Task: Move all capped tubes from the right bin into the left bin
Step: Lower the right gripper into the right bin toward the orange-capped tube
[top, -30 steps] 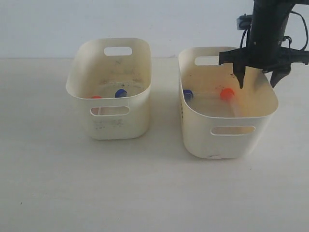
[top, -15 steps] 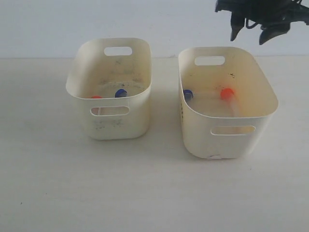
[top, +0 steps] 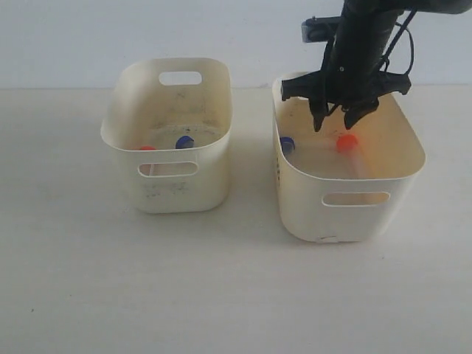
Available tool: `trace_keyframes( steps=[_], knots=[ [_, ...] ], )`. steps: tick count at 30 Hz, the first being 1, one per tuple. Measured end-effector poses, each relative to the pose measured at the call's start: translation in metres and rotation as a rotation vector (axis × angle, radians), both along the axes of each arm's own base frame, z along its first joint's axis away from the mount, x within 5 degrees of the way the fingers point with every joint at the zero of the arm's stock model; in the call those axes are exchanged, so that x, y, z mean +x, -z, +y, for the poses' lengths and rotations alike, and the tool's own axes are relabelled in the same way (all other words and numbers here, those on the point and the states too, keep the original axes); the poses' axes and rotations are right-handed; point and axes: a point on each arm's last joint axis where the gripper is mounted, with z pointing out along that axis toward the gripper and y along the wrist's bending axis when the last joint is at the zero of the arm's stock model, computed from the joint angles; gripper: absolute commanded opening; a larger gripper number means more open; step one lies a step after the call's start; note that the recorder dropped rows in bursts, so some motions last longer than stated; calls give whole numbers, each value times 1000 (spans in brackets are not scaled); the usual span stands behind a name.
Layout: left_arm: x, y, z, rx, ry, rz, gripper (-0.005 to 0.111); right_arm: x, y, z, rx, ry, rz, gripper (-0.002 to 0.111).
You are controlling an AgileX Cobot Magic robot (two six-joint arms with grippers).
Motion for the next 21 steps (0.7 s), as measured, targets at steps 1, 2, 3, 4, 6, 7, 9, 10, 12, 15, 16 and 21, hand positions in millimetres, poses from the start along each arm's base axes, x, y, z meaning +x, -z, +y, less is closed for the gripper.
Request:
trace_keyframes(
  steps=[1, 2, 3, 4, 6, 7, 9, 10, 12, 15, 16, 21],
  knots=[
    [0, 0, 0, 0, 0, 0, 4, 1, 2, -1, -12, -3, 3, 49],
    [0, 0, 0, 0, 0, 0, 4, 1, 6, -1, -19, -6, 11, 49],
    [0, 0, 0, 0, 0, 0, 4, 2, 8, -1, -25, -8, 16, 49],
    [0, 0, 0, 0, 0, 0, 4, 2, 10, -1, -28, -8, 18, 49],
    [0, 0, 0, 0, 0, 0, 4, 3, 13, -1, -32, -9, 27, 49],
    [0, 0, 0, 0, 0, 0, 4, 3, 15, -1, -35, -9, 31, 49],
    [0, 0, 0, 0, 0, 0, 4, 3, 16, -1, -37, -9, 37, 49],
    [0, 0, 0, 0, 0, 0, 4, 3, 17, -1, -39, -9, 38, 49],
    [0, 0, 0, 0, 0, 0, 4, 3, 17, -2, -41, -10, 39, 49],
    [0, 0, 0, 0, 0, 0, 4, 3, 17, -2, -45, -11, 38, 49],
    [0, 0, 0, 0, 0, 0, 4, 3, 17, -2, -47, -11, 38, 49],
    [0, 0, 0, 0, 0, 0, 4, 3, 17, -2, -48, -12, 38, 49]
  ],
)
